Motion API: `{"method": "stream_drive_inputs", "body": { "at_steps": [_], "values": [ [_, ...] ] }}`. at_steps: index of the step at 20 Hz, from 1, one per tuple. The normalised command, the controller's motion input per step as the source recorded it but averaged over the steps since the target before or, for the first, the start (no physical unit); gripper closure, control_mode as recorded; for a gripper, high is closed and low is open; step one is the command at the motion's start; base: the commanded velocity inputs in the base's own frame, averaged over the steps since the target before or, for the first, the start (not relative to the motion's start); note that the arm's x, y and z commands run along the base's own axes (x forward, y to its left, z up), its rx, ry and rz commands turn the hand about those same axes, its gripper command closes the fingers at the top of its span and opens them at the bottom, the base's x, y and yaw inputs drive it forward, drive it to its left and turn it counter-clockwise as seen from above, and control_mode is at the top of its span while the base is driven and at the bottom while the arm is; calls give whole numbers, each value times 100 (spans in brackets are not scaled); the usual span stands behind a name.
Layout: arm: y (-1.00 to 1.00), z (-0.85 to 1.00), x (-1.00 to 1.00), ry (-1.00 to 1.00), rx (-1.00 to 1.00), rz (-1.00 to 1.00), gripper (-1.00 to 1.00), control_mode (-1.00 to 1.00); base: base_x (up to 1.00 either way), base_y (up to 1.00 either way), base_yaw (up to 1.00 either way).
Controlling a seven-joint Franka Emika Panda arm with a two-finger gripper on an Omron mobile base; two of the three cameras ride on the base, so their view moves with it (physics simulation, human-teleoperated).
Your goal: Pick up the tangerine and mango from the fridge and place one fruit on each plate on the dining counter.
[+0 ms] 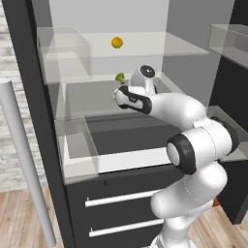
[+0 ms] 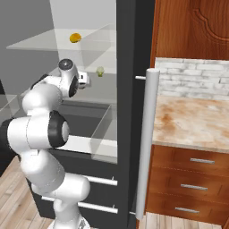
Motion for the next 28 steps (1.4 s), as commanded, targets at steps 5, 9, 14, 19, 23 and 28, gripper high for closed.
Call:
{"method": "stream_drive_inputs", "body": {
  "at_steps": [5, 9, 14, 19, 23, 28],
  "values": [
    [11, 0, 34, 3, 0, 0, -100, -100, 0, 0, 0],
    [1, -6, 67, 1, -1, 0, -100, -100, 0, 0, 0],
    [0, -11, 24, 0, 0, 0, -100, -100, 0, 0, 0],
    [0, -46, 35, 9, 0, 0, -100, -100, 0, 0, 0],
    [8, -21, 25, 3, 0, 0, -100, -100, 0, 0, 0],
    [17, 9, 37, 4, 0, 0, -100, -100, 0, 0, 0]
  ]
}}
